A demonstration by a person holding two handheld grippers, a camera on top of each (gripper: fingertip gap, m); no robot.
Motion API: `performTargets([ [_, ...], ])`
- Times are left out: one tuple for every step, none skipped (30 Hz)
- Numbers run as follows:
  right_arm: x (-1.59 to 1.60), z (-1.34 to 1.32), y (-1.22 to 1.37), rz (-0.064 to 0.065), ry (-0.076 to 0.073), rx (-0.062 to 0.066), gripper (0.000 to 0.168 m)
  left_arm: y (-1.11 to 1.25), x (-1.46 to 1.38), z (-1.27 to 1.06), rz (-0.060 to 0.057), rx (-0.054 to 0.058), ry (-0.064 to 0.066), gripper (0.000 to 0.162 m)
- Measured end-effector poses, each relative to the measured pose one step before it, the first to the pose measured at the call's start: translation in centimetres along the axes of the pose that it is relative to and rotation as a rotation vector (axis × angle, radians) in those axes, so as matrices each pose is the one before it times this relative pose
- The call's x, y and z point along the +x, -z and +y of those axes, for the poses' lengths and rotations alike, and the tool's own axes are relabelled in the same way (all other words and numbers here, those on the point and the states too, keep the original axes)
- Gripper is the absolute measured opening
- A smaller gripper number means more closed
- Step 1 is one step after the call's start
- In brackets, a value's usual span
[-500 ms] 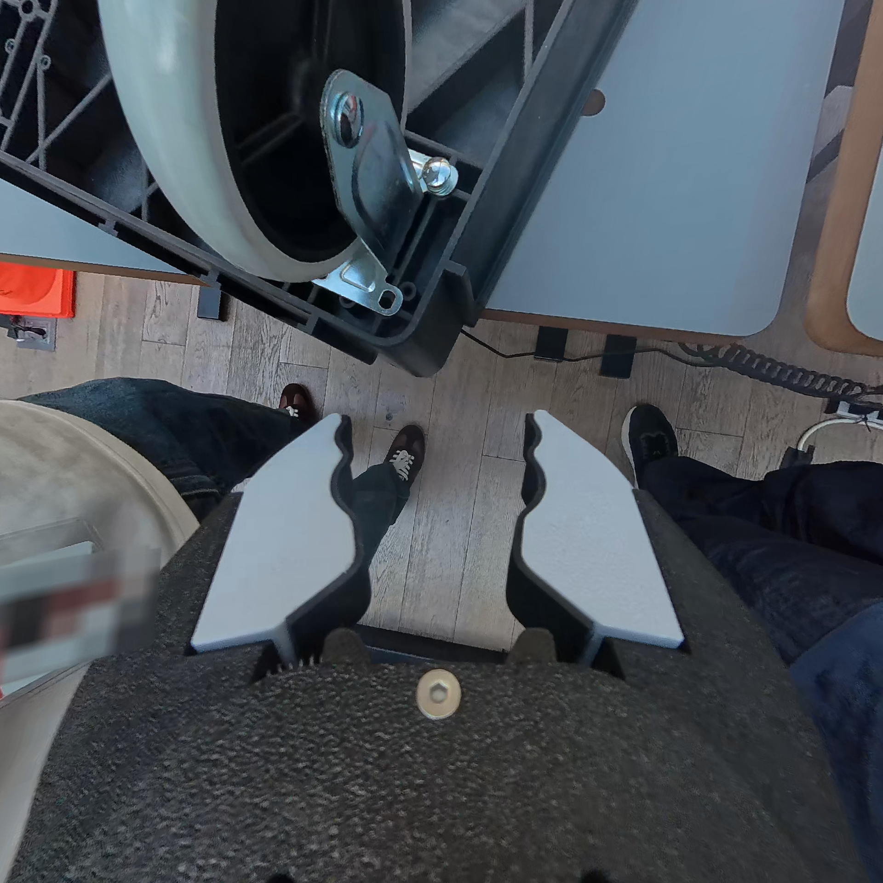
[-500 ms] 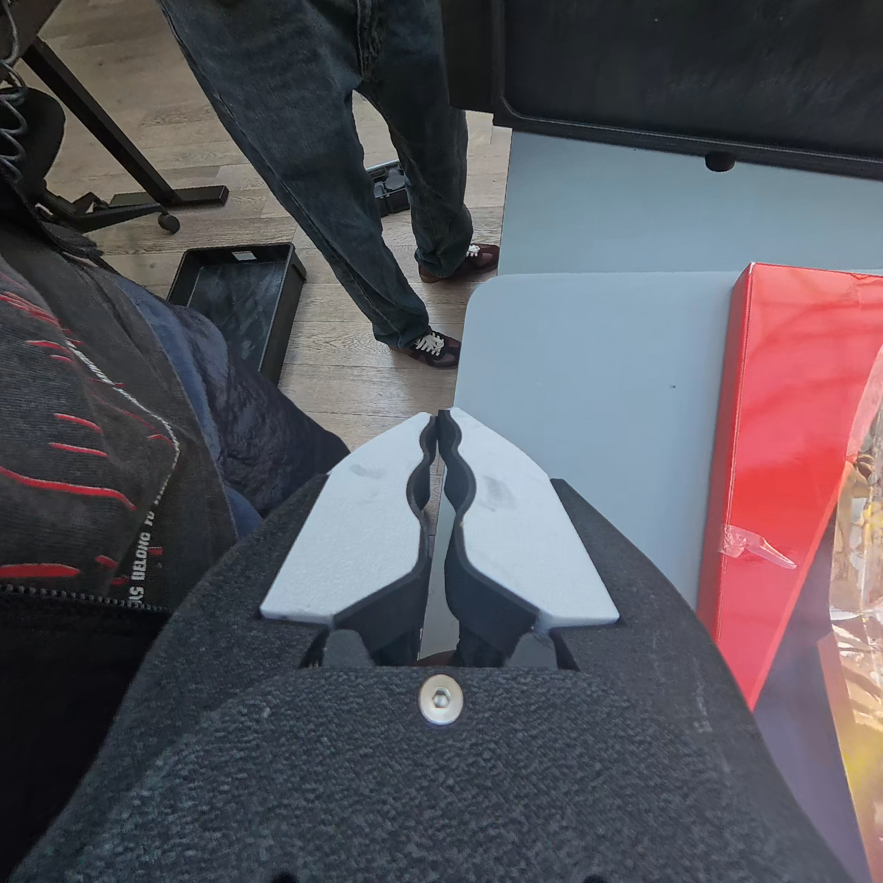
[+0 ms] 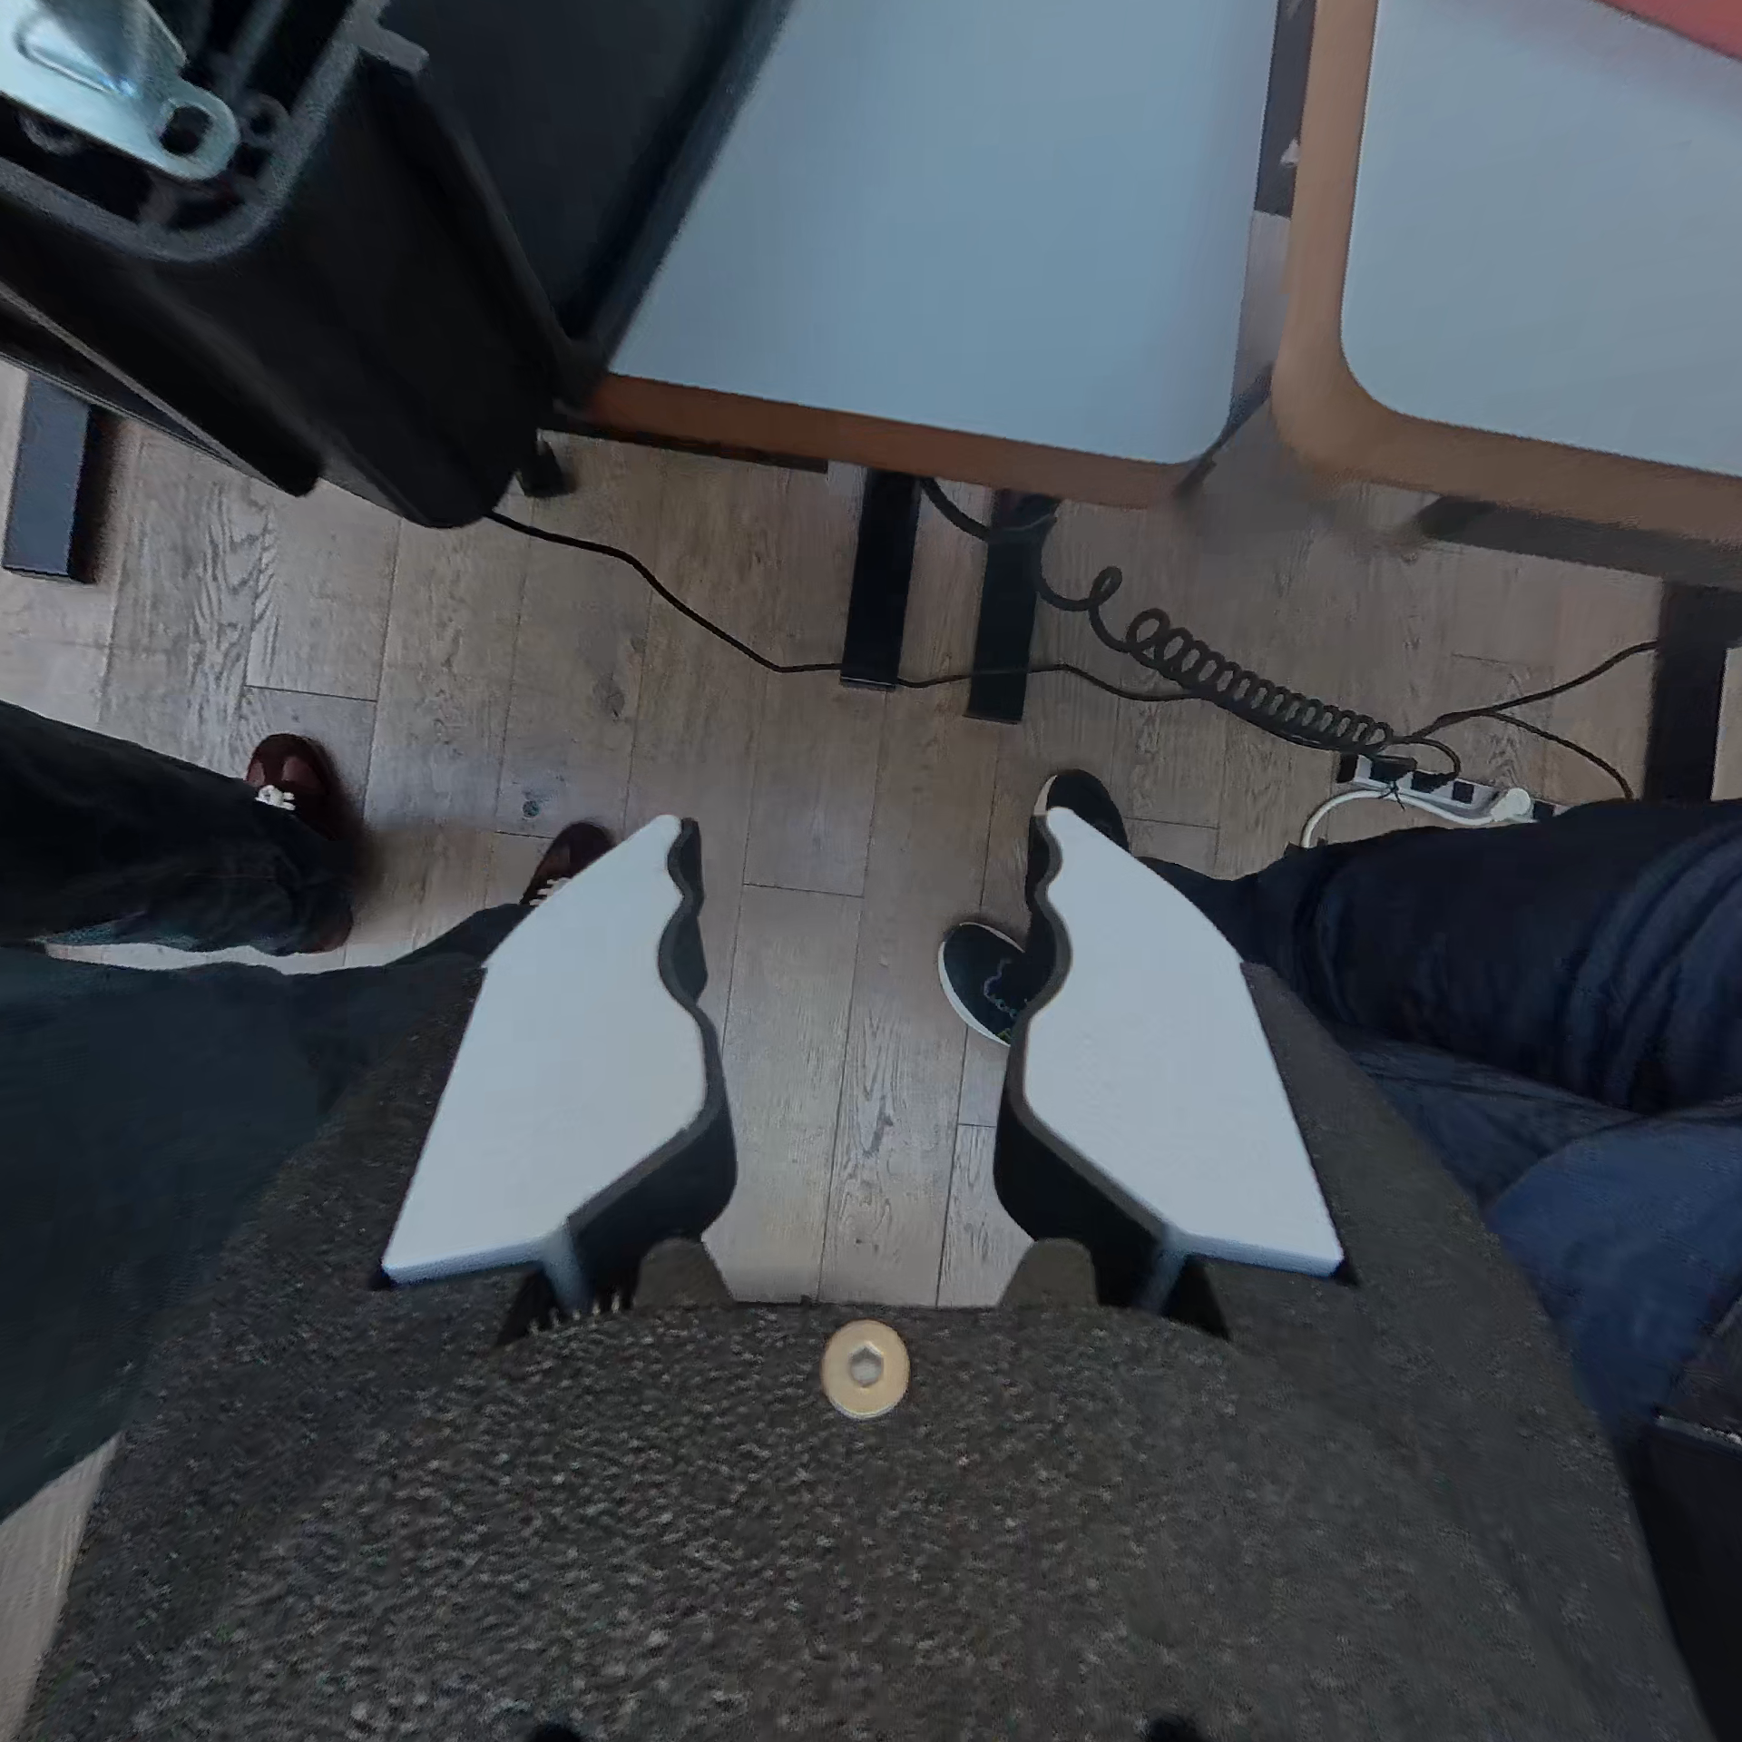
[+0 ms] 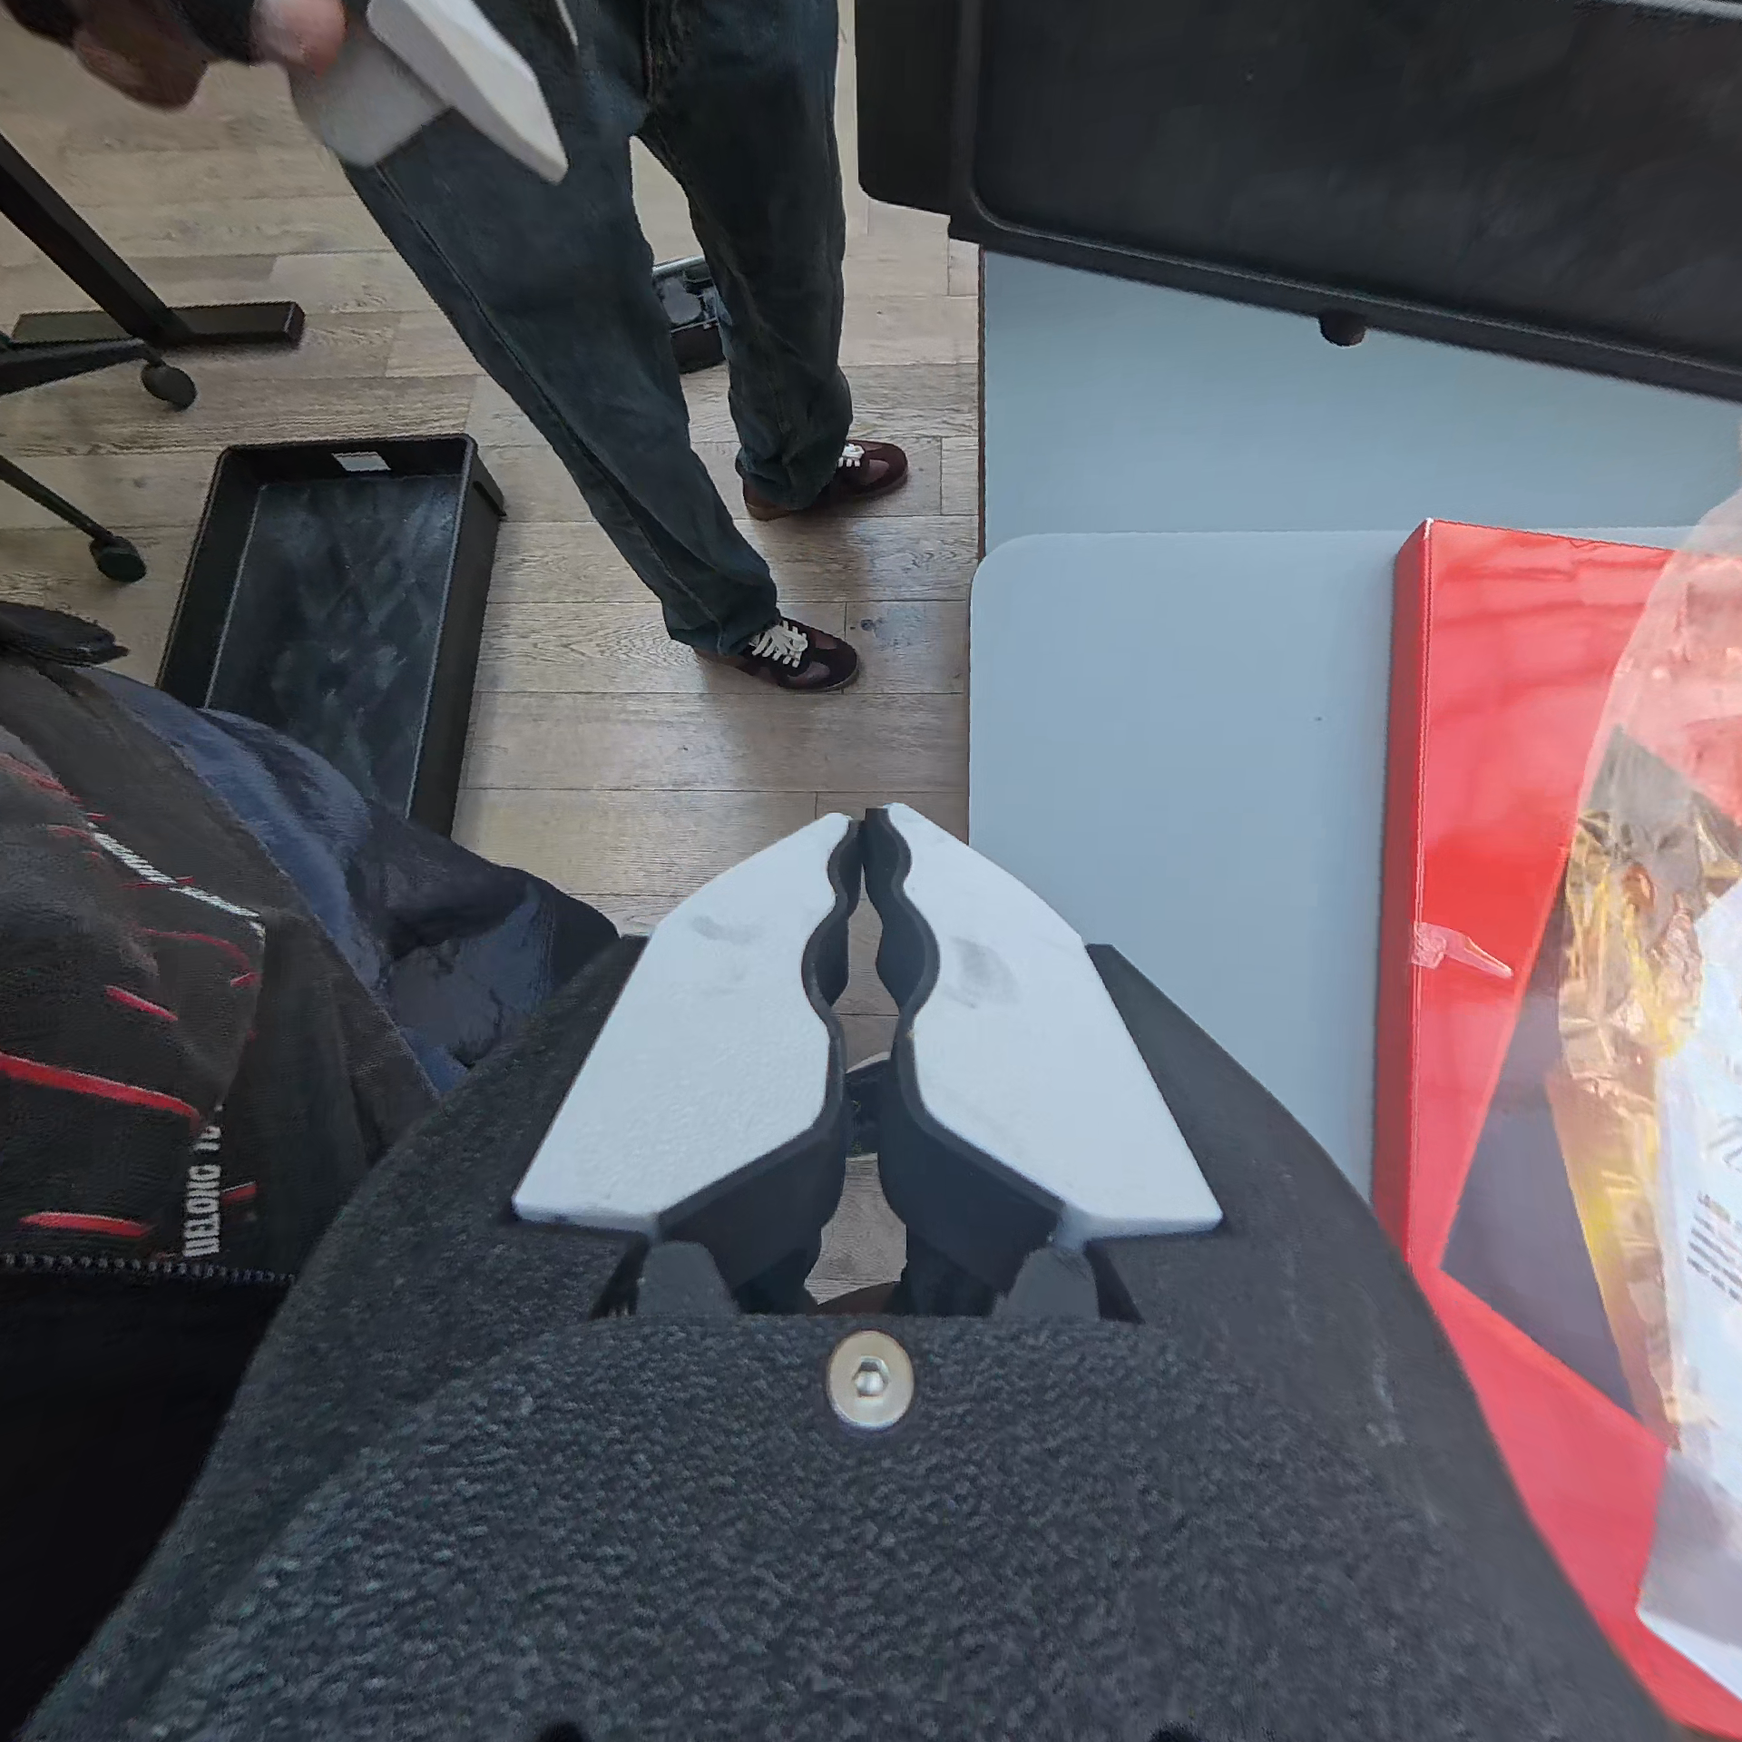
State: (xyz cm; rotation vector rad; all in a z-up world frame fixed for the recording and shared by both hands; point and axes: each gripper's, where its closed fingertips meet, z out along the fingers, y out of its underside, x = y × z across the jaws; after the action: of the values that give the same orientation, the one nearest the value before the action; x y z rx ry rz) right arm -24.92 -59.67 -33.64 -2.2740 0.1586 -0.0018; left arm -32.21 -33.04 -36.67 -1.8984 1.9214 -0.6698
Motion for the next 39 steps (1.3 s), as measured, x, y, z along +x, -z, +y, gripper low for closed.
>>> performTargets([
  [-0.005, 0.020, 0.480, 0.0073, -0.0011, 0.0003, 0.000, -0.204, 0.917, 0.848, 0.0088, -0.0057, 0.0071, 0.066],
  [0.015, 0.039, 0.426, 0.0049, 0.0043, 0.0002, 0.000, -0.172, 0.951, 0.791, 0.0101, -0.0059, 0.0084, 0.066],
  [0.044, 0.068, 0.350, 0.0023, 0.0083, -0.0024, 0.000, -0.147, 0.965, 0.752, 0.0088, -0.0056, 0.0076, 0.066],
  [0.057, 0.069, 0.298, 0.0007, 0.0108, -0.0033, 0.000, -0.123, 0.947, 0.684, 0.0064, -0.0042, 0.0066, 0.065],
  [0.082, 0.037, 0.271, -0.0004, 0.0109, -0.0021, 0.000, -0.134, 0.969, 0.687, 0.0077, -0.0047, 0.0066, 0.065],
  [0.056, -0.024, 0.280, -0.0030, 0.0093, 0.0002, 0.000, -0.174, 0.961, 0.709, 0.0072, -0.0080, 0.0051, 0.065],
  [0.042, -0.097, 0.300, -0.0046, 0.0088, 0.0039, 0.000, -0.221, 0.928, 0.743, 0.0047, -0.0112, 0.0012, 0.065],
  [0.053, -0.136, 0.343, -0.0037, 0.0099, 0.0070, 0.000, -0.298, 0.907, 0.758, 0.0034, -0.0133, -0.0017, 0.064],
  [0.058, -0.095, 0.369, -0.0043, 0.0098, 0.0078, 0.000, -0.351, 0.874, 0.755, 0.0024, -0.0148, -0.0021, 0.064],
  [0.050, -0.012, 0.407, -0.0049, 0.0092, 0.0075, 0.000, -0.414, 0.827, 0.742, 0.0007, -0.0153, 0.0010, 0.064],
  [0.069, 0.122, 0.463, -0.0048, 0.0083, 0.0074, 0.000, -0.463, 0.808, 0.724, 0.0013, -0.0173, 0.0069, 0.064],
  [0.045, 0.240, 0.530, -0.0057, 0.0064, 0.0069, 0.000, -0.491, 0.758, 0.703, -0.0006, -0.0197, 0.0127, 0.064],
  [0.029, 0.352, 0.623, -0.0072, 0.0039, 0.0081, 0.000, -0.469, 0.718, 0.556, -0.0026, -0.0160, 0.0151, 0.064],
  [-0.035, 0.450, 0.705, -0.0104, -0.0003, 0.0092, 0.000, -0.411, 0.732, 0.426, -0.0040, -0.0119, 0.0162, 0.064],
  [-0.109, 0.604, 0.792, -0.0151, -0.0043, 0.0060, 0.000, -0.310, 0.770, 0.381, -0.0061, -0.0145, 0.0158, 0.064],
  [-0.211, 0.744, 0.884, -0.0189, -0.0035, 0.0005, 0.000, -0.174, 0.789, 0.323, -0.0114, -0.0160, 0.0146, 0.064],
  [-0.228, 0.770, 0.970, -0.0177, 0.0024, 0.0010, 0.000, -0.069, 0.828, 0.066, -0.0132, -0.0034, 0.0155, 0.064],
  [-0.244, 0.724, 0.991, -0.0159, 0.0082, 0.0061, 0.000, -0.059, 0.940, -0.171, -0.0075, 0.0097, 0.0152, 0.064],
  [-0.231, 0.780, 0.944, -0.0158, 0.0071, 0.0057, 0.000, -0.136, 0.992, -0.156, -0.0030, 0.0059, 0.0120, 0.064],
  [-0.204, 0.819, 0.891, -0.0159, 0.0021, 0.0036, 0.000, -0.220, 0.986, 0.015, -0.0031, -0.0073, 0.0035, 0.064],
  [-0.170, 0.845, 0.847, -0.0135, -0.0001, 0.0015, 0.000, -0.194, 0.922, 0.090, -0.0089, -0.0134, -0.0033, 0.064],
  [-0.090, 0.811, 0.816, -0.0098, -0.0002, -0.0009, 0.000, -0.134, 0.903, -0.021, -0.0093, -0.0084, -0.0019, 0.064],
  [-0.021, 0.710, 0.765, -0.0060, 0.0003, 0.0008, 0.000, -0.102, 0.989, -0.171, -0.0012, -0.0015, 0.0017, 0.064],
  [0.071, 0.578, 0.683, -0.0026, -0.0016, 0.0045, 0.000, -0.137, 1.000, -0.264, 0.0027, 0.0004, 0.0004, 0.064],
  [0.115, 0.497, 0.604, -0.0032, -0.0053, 0.0043, 0.000, -0.155, 0.945, -0.285, 0.0013, -0.0019, -0.0052, 0.064],
  [0.162, 0.429, 0.538, -0.0023, -0.0058, 0.0026, 0.000, -0.153, 0.870, -0.291, -0.0020, -0.0033, -0.0097, 0.064],
  [0.217, 0.320, 0.482, 0.0010, -0.0036, 0.0032, 0.000, -0.139, 0.849, -0.311, -0.0012, -0.0031, -0.0099, 0.064],
  [0.233, 0.186, 0.463, 0.0016, -0.0025, 0.0057, 0.000, -0.114, 0.824, -0.382, 0.0011, -0.0008, -0.0081, 0.064],
  [0.203, 0.086, 0.421, -0.0002, -0.0024, 0.0079, 0.000, -0.106, 0.811, -0.443, 0.0023, 0.0022, -0.0080, 0.064],
  [0.190, 0.044, 0.365, -0.0008, -0.0011, 0.0078, 0.000, -0.097, 0.735, -0.435, 0.0013, 0.0015, -0.0121, 0.064],
  [0.158, 0.099, 0.310, -0.0017, 0.0018, 0.0040, 0.000, -0.083, 0.656, -0.367, -0.0015, -0.0012, -0.0153, 0.064],
  [0.147, 0.145, 0.247, -0.0002, 0.0047, 0.0011, 0.000, -0.080, 0.574, -0.301, -0.0017, -0.0029, -0.0149, 0.064],
  [0.143, 0.157, 0.217, -0.0004, 0.0054, 0.0002, 0.000, -0.083, 0.502, -0.266, -0.0007, -0.0025, -0.0131, 0.064],
  [0.132, 0.157, 0.196, -0.0002, 0.0034, 0.0000, 0.000, -0.078, 0.434, -0.209, 0.0008, -0.0020, -0.0103, 0.064],
  [0.144, 0.156, 0.167, 0.0005, 0.0007, 0.0005, 0.000, -0.097, 0.348, -0.161, 0.0017, -0.0029, -0.0075, 0.064],
  [0.149, 0.156, 0.134, 0.0008, -0.0025, 0.0005, 0.000, -0.101, 0.270, -0.074, 0.0016, -0.0051, -0.0048, 0.064],
  [0.135, 0.167, 0.095, 0.0006, -0.0049, 0.0002, 0.000, -0.114, 0.226, -0.004, 0.0021, -0.0079, -0.0027, 0.064],
  [0.138, 0.203, 0.059, 0.0008, -0.0057, -0.0014, 0.000, -0.116, 0.176, 0.051, 0.0018, -0.0095, -0.0030, 0.064],
  [0.095, 0.165, 0.036, 0.0003, -0.0043, -0.0010, 0.000, -0.090, 0.130, 0.069, -0.0007, -0.0080, -0.0039, 0.064],
])
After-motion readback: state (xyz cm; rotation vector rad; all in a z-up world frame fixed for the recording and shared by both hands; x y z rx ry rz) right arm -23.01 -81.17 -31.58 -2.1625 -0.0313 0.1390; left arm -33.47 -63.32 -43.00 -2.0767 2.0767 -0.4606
